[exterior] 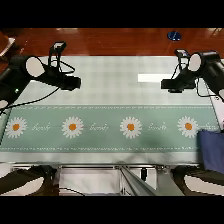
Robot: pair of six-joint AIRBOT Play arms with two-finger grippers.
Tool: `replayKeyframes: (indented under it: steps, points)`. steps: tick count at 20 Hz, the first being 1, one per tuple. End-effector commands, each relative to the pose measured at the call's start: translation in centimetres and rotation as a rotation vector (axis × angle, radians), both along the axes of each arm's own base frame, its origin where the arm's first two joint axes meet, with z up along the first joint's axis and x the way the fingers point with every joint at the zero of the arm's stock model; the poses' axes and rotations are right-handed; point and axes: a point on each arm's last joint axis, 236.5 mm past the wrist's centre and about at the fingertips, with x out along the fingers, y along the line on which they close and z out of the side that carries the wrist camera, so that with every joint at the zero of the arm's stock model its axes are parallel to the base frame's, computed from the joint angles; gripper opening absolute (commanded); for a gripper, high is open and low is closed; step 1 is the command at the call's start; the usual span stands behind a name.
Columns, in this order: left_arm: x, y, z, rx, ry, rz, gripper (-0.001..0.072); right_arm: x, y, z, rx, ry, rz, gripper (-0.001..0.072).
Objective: Fold the shirts.
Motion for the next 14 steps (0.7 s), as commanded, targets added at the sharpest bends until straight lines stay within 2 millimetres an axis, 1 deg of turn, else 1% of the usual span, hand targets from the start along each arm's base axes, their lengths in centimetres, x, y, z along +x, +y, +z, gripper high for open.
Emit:
replayKeyframes:
  steps: [1, 3, 14]
  points:
    - [-0.17, 0.1, -0.21, 0.004, 0.011, 0.0, 0.0016, -0.21, 0.22, -0.12, 0.013, -0.036, 0.001, 0.0027]
    - [-0.17, 0.1, -0.21, 0.004, 0.011, 0.0, 0.0016, -0.98, 0.13, -0.3, 0.009, -0.003, 0.0, 0.0027]
    - [-0.13, 0.09, -0.67, 0.007, 0.022, 0.0, 0.0016, -0.86, 0.11, -0.25, 0.009, -0.009, 0.001, 0.0027]
